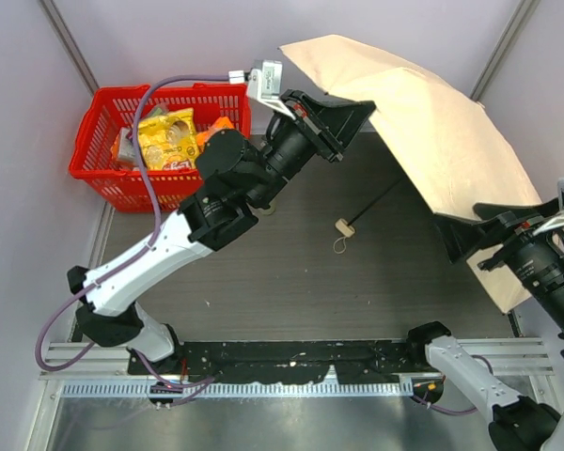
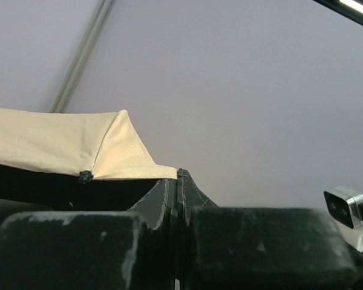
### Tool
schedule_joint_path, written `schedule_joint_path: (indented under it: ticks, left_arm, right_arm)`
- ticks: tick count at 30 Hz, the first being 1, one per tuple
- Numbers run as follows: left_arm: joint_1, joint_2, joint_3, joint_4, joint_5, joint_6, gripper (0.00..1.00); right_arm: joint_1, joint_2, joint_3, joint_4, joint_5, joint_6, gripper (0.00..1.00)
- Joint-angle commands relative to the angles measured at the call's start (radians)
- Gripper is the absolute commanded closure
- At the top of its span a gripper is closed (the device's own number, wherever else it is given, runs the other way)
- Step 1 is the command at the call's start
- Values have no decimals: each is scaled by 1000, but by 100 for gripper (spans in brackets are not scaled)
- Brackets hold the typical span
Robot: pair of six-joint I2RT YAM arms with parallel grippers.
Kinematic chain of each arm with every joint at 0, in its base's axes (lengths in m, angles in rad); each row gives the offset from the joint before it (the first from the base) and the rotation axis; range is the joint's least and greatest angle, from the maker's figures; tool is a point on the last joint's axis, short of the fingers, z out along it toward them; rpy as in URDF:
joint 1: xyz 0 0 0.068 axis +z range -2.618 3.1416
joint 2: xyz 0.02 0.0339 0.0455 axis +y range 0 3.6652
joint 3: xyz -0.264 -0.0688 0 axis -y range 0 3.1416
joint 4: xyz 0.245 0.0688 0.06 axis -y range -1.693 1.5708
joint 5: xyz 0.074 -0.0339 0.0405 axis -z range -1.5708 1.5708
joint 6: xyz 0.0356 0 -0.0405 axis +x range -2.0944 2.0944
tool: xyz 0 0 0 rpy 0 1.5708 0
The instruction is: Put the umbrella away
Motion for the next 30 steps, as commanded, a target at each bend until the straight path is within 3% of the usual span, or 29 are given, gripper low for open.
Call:
schedule_joint_path:
  ticks: [1,7,15,20,27,29,30]
  left_arm:
    - [-20,6,70,-3,-122,8,100]
    - [-49,65,165,-58,-165,11,100]
    - [-103,173,335,-119,-194,46,100]
    - [-144,204,366,-119,-214,75,100]
    - [-174,213,359,-162,-231,110,100]
    - [-184,206,351,-159,-226,121,100]
    - [-189,204,346,-155,-225,130,100]
  right_arm:
    - [-14,12,-4,86,205,-108,10]
    - [7,135,102,65,270,-145,10]
    - [-90,266,219,170,-74,-55,10]
    - [-126,283,205,230,-57,-102,10]
    - [-117,292,108,313,-302,-96,10]
    - [-118,244,24,368,-258,-98,14]
    - [-118,214,-26,389,-234,-113,22]
